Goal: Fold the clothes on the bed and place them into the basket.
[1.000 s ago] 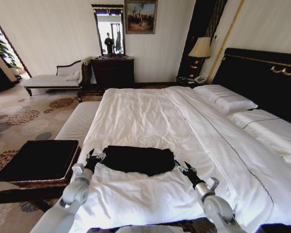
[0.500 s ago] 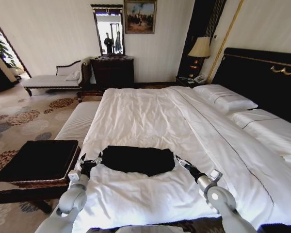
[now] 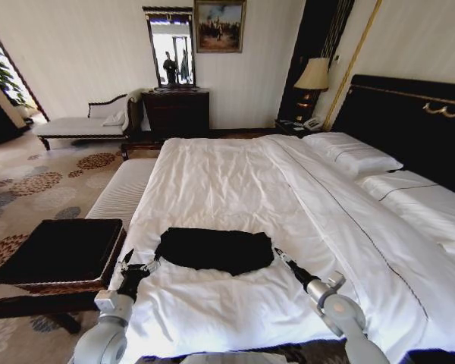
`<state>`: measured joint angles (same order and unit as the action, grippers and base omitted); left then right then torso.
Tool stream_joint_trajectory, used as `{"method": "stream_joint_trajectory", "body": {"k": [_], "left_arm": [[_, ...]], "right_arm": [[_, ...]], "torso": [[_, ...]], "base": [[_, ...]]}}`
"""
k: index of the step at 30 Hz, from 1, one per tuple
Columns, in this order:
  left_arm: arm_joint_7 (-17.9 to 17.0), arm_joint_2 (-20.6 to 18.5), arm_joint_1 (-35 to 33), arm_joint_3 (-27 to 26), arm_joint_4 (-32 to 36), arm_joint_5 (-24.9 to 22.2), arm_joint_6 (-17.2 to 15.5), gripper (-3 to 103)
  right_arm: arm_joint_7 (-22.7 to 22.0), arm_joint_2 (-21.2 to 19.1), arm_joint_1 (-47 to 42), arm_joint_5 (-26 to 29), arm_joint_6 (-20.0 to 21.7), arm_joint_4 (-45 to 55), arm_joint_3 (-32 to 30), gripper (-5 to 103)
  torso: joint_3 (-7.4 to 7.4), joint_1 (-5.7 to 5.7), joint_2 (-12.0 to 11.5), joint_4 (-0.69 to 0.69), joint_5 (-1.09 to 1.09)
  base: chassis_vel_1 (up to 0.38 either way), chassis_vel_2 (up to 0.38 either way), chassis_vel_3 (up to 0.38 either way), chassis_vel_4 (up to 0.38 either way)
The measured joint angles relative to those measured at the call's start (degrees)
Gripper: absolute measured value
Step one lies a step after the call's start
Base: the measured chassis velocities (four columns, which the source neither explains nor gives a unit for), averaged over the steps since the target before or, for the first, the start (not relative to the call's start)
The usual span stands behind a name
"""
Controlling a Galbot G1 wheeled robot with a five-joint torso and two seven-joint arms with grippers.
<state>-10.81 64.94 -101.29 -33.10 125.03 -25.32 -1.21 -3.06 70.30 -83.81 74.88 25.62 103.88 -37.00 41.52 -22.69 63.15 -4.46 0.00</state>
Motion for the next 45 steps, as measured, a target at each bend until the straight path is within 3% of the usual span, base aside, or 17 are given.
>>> {"method": "stream_joint_trajectory", "body": {"k": [16,25,28,30,31,33,36,38,40,43,45], "left_arm": [[0.13,0.39,-0.98,-0.71,0.66,0.19,-0.39,100],[0.13,0.37,-0.90,-0.68,0.57,0.16,-0.43,100],[0.12,0.37,-0.87,-0.67,0.53,0.15,-0.44,100],[0.12,0.36,-0.87,-0.66,0.53,0.15,-0.45,100],[0.12,0.36,-0.86,-0.66,0.52,0.14,-0.45,100],[0.12,0.36,-0.85,-0.65,0.51,0.13,-0.47,100],[0.12,0.35,-0.85,-0.64,0.50,0.12,-0.48,100],[0.12,0.35,-0.84,-0.63,0.49,0.11,-0.49,100],[0.12,0.35,-0.84,-0.63,0.49,0.11,-0.49,100],[0.12,0.35,-0.84,-0.61,0.47,0.09,-0.50,100],[0.12,0.35,-0.85,-0.61,0.47,0.09,-0.50,100]], "right_arm": [[-0.10,3.38,3.99,-0.10,0.22,-3.35,4.39,100],[0.14,5.78,9.53,-0.82,-0.13,-10.27,5.80,101],[0.37,6.35,10.85,-0.87,-0.50,-12.03,5.77,91],[0.42,6.37,10.92,-0.83,-0.52,-12.07,5.70,91],[0.46,6.38,10.93,-0.81,-0.52,-12.04,5.65,81],[0.54,6.35,10.91,-0.82,-0.53,-11.92,5.60,70],[0.57,6.35,10.98,-0.80,-0.52,-11.91,5.57,65],[0.60,6.38,11.21,-0.77,-0.53,-11.91,5.54,48],[0.61,6.40,11.24,-0.76,-0.53,-11.90,5.54,48],[0.64,6.53,11.46,-0.68,-0.59,-11.68,5.51,32],[0.64,6.53,11.52,-0.63,-0.60,-11.59,5.50,32]], "torso": [[0.00,0.00,0.00,-0.01,-0.01],[-0.01,0.00,0.01,-0.01,-0.03],[0.00,0.00,0.01,-0.01,-0.01],[0.00,0.00,0.01,-0.01,-0.01],[0.01,0.00,0.01,0.00,0.00],[0.01,0.00,-0.01,0.00,0.01],[0.01,0.00,-0.01,0.00,0.01],[0.01,-0.01,-0.01,0.01,0.02],[0.01,-0.01,-0.01,0.01,0.02],[0.01,-0.01,-0.01,0.01,0.02],[0.01,-0.01,-0.01,0.01,0.02]], "base": [[0.000,0.000,0.000,0.000],[0.000,0.000,0.000,0.000],[0.000,0.000,0.000,0.000],[0.000,0.000,0.000,0.000],[0.000,0.000,0.000,0.000],[0.000,0.000,0.000,0.000],[0.000,0.000,0.000,0.000],[0.000,0.000,0.000,0.000],[0.000,0.000,0.000,0.000],[0.000,0.000,0.000,0.000],[0.000,0.000,0.000,0.000]]}}
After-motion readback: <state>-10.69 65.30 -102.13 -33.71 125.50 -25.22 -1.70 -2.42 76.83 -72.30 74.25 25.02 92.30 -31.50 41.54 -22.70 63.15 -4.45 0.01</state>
